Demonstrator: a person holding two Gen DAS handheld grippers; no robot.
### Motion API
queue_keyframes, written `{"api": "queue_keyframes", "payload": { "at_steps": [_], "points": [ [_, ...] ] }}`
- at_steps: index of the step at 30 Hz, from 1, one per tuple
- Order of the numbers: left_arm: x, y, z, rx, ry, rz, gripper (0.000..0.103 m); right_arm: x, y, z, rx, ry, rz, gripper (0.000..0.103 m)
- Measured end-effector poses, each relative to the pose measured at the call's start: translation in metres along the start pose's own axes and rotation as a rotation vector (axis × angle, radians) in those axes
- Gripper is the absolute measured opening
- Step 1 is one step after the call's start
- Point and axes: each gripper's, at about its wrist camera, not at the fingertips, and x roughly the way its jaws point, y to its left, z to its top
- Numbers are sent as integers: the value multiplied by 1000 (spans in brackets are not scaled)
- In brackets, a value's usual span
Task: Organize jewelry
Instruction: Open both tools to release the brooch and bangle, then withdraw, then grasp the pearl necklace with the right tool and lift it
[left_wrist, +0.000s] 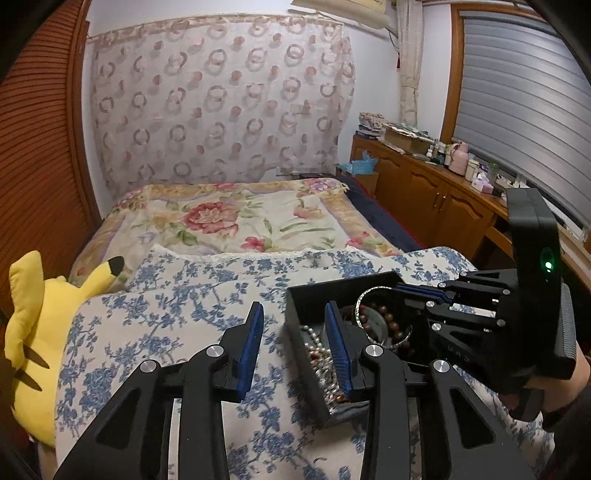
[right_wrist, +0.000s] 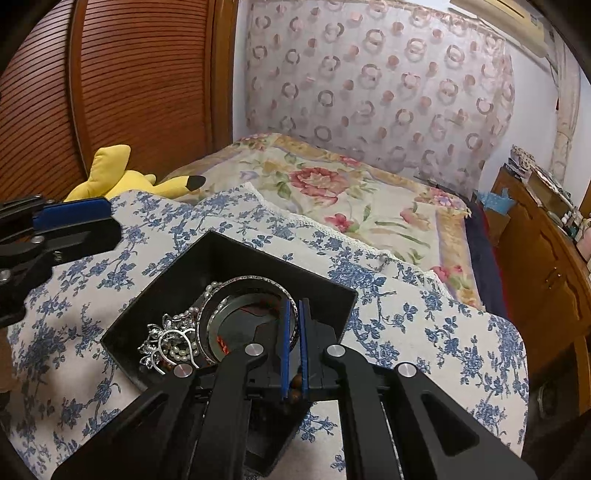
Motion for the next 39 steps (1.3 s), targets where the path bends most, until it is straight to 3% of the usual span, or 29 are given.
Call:
{"api": "queue_keyframes", "payload": {
  "at_steps": [3,5,8,17,29,39],
  "points": [
    [-4,5,-3,-1,3,9,33,5,3,1,-6,6,-2,6],
    [-6,8,-5,2,1,17,49,8,5,2,-9,9,-5,8],
    [-11,10,-11,15,-6,35,63,7,6,3,0,-4,5,10],
    [-29,12,-29,23,-18,21,95,-27,8,-6,-2,-59,39,10],
    [-62,-14,-76,51,13,-58,95,-104,26,-86,-17,-70,159,10],
    [-85,-23,-100,67,-6,-43,95,-110,31,-149,-7,32,176,11]
  ]
}}
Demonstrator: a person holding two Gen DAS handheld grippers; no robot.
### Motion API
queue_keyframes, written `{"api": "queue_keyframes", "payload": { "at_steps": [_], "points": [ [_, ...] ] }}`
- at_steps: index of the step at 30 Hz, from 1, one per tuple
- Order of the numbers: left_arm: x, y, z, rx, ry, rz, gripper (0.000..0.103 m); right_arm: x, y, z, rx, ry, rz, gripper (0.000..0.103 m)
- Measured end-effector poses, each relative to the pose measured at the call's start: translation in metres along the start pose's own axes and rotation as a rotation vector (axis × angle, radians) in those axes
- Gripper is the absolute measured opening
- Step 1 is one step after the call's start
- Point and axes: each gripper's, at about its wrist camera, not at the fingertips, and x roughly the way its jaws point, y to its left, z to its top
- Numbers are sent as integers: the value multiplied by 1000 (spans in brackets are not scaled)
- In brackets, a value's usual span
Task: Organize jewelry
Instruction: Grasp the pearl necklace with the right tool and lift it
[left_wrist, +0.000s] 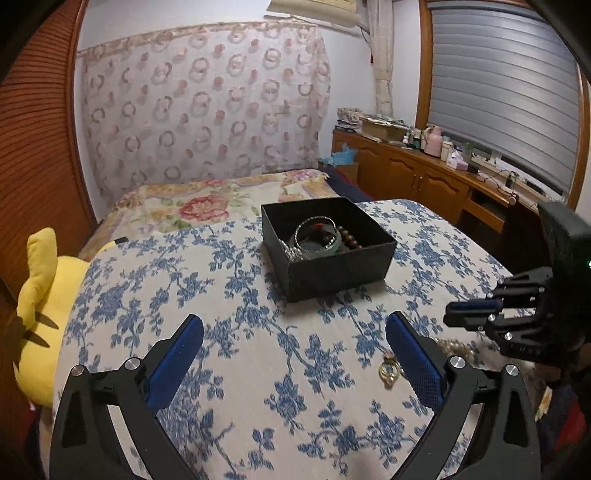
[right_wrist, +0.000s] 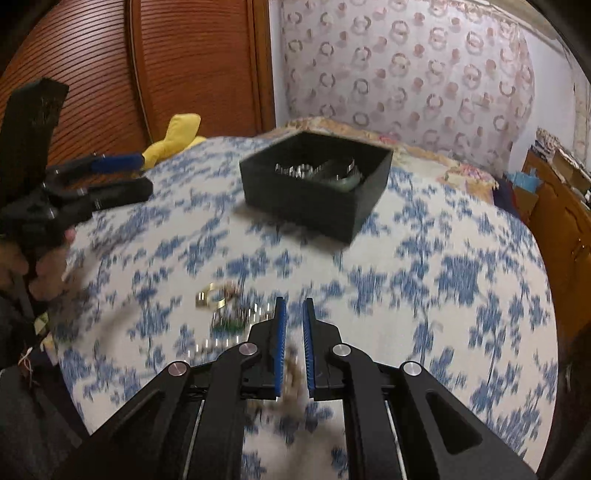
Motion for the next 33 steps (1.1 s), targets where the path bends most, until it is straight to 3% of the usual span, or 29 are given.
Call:
{"api": "queue_keyframes", "payload": {
  "at_steps": [12,16,20,22,23,33],
  "points": [
    [-8,-1,-24,-10,39,-18,95,-4,3,-24,5,63,-4,12],
    [-7,-1,-27,-15,45,-23,95,3,7,-24,-16,94,-20,23],
    [-7,-2,-28,-21,43,-32,95,4,9,-27,-28,95,-27,24],
    [-7,-2,-30,-23,46,-35,95,3,9,-29,-28,85,-32,19],
    [-6,-3,-30,-24,50,-36,95,2,9,-30,-36,81,-39,9],
    [-3,-14,-36,-7,70,-54,95,-32,-5,-17,2,-39,-40,9]
  ]
}}
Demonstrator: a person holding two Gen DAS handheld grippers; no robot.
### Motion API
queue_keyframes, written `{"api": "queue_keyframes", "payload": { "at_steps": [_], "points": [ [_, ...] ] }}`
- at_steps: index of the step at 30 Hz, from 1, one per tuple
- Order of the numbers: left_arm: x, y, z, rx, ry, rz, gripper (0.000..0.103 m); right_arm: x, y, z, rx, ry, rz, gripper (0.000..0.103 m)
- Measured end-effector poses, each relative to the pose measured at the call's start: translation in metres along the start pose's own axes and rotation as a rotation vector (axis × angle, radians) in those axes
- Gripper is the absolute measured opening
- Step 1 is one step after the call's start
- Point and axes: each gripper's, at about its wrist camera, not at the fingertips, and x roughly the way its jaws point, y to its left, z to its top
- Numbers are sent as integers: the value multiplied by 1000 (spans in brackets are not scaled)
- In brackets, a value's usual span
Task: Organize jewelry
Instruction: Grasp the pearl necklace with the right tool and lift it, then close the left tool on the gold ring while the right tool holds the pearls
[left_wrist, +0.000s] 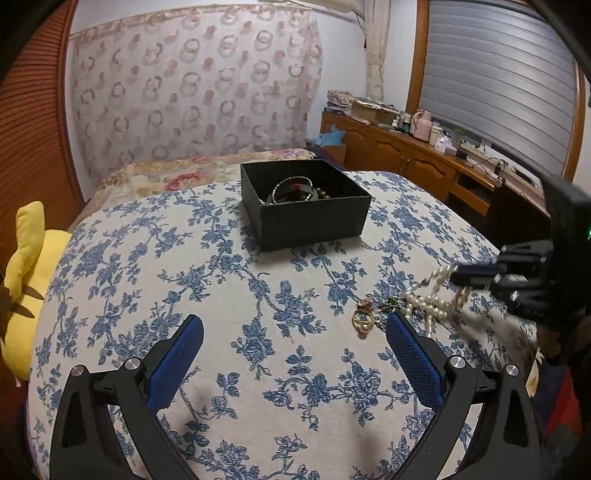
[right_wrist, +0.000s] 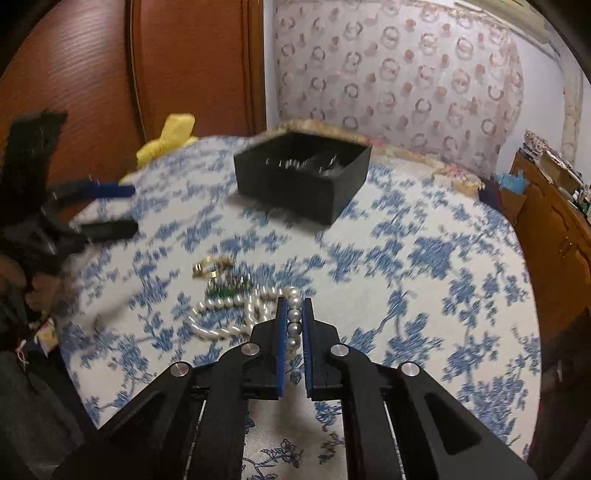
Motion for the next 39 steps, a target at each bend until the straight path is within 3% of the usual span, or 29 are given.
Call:
{"api": "queue_keyframes", "payload": {
  "at_steps": [12,19,26,30,34,37,39],
  "points": [
    [12,-9,-3,13,44,2,95,-44,-9,20,12,-121,-11,9],
    [19,-16,-2,34,69,-26,95,-36,-16,9,24,-99,-32,9],
    [39,-36,2,99,142,-61,52,-24,-19,-4,44,-75,-28,9],
    [50,-46,2,138,177,-73,48,-25,-18,-5,46,-81,-21,9],
    [60,-54,3,174,200,-58,31,-26,-16,-5,47,-87,-16,9],
    [63,-55,4,184,199,-50,29,-27,-15,-4,45,-90,-10,9],
    [63,-55,3,185,191,-58,19,-28,-14,-3,44,-93,-6,9]
  ]
}}
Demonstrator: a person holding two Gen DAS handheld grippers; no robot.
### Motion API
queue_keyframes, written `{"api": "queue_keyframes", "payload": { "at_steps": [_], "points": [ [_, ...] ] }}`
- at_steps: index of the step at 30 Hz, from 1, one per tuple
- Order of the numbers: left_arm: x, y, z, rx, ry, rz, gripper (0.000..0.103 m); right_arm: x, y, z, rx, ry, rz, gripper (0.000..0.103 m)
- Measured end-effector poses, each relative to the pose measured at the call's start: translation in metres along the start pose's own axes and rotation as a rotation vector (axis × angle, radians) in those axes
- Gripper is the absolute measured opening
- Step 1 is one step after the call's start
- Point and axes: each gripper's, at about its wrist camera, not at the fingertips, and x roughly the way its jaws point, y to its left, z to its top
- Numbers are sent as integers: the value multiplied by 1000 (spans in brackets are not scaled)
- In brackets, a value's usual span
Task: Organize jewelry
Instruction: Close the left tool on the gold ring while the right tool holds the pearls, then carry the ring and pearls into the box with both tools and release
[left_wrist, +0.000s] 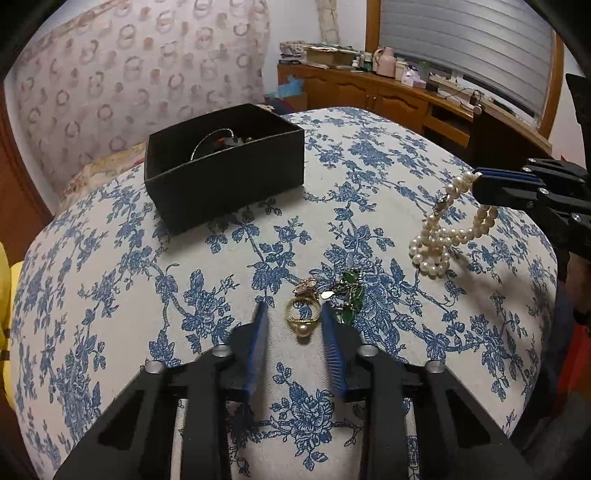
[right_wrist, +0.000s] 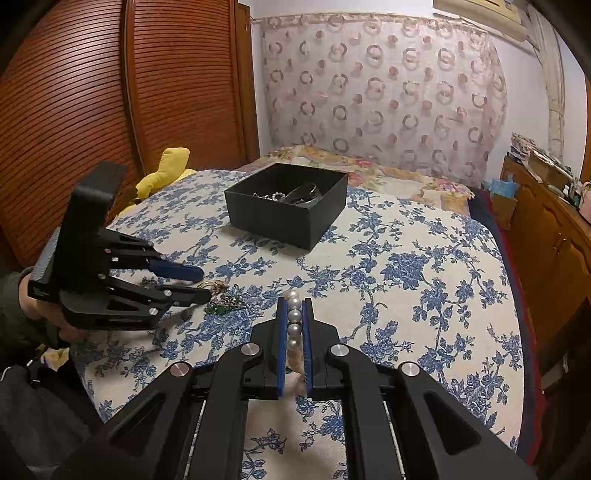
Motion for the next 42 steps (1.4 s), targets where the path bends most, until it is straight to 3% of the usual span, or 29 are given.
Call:
{"api": "queue_keyframes", "payload": {
  "at_steps": [5,11,23,34,42],
  "points": [
    [-7,-3,-5,17,-8,12,18,-2,3,6,-7,-8,1,9],
    [-28,11,-6,-32,-63,16,18,-8,10,21,-33,-36,9,9],
    [-59,41,24,-107,-174,48,18,-19,21,83,-92,-142,0,9],
    [-64,61,56,-129,-228,87,18,7,13,144,-109,-185,-27,9],
    [-53,76,74,-152,-233,102,18,39,10,172,-115,-163,-47,9]
  ]
}}
